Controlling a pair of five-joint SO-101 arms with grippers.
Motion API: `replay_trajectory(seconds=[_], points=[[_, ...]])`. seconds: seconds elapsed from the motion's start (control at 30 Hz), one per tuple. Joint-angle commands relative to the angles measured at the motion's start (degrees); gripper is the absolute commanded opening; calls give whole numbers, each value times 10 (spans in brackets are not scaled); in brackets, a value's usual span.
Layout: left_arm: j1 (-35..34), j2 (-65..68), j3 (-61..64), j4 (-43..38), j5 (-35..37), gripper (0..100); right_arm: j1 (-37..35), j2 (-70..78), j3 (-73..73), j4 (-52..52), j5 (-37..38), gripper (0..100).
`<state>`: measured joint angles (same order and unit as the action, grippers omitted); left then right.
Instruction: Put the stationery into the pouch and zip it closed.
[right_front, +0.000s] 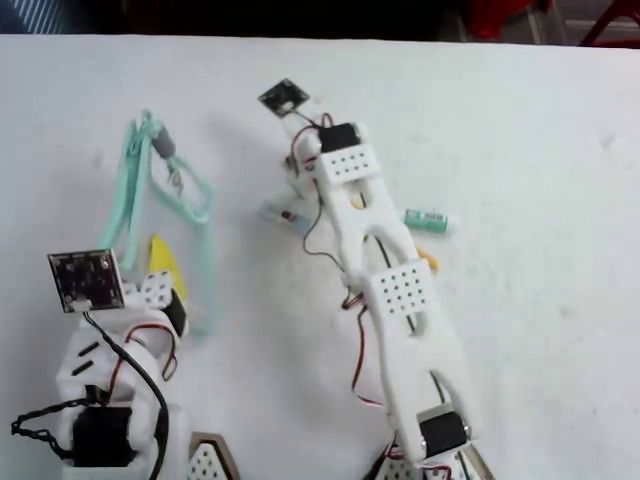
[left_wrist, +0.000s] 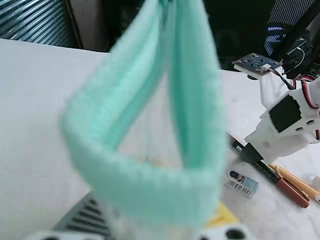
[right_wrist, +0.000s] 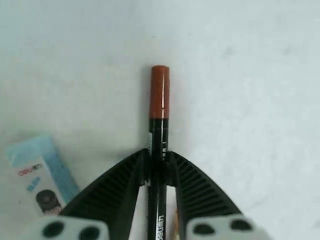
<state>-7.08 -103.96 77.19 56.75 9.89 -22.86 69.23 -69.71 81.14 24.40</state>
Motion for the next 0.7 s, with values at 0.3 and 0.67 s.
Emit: replay_trajectory(seconds=[0.3,0.67], points=[[81,-6,-14,-56,2,27,5,1,-1,9,3,17],[201,-6,-18,-77,-29,24,7,0,-2,15,3,17]])
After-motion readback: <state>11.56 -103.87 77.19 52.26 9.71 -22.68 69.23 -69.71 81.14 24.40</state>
